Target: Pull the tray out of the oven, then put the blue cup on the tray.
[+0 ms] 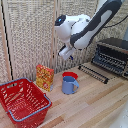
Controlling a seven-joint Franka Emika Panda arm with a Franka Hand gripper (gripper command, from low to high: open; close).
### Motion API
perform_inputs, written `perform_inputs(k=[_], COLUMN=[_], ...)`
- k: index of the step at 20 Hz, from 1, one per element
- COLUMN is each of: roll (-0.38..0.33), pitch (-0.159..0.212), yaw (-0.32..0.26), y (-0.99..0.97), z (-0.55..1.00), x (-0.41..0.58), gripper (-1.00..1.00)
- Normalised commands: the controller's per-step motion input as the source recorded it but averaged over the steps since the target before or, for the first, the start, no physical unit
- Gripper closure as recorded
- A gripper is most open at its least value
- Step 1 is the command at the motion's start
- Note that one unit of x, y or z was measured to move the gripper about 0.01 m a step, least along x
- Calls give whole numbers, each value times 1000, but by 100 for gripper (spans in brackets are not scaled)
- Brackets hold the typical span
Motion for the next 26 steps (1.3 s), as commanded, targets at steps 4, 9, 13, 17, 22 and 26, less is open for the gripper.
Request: perform_inputs(k=[4,9,13,17,22,26], roll=[-198,-165,-179,-208,-155,-77], pitch=[-7,-57,-44,-23,0,0], yaw=[-22,0,-2,-6,-1,0], y=[-691,-764,-729,-616,-564,-701], z=[-35,-181,-213,-157,-101,-87], x=[0,5,52,96,73,9], gripper=[-100,-100,-100,-100,-100,-100])
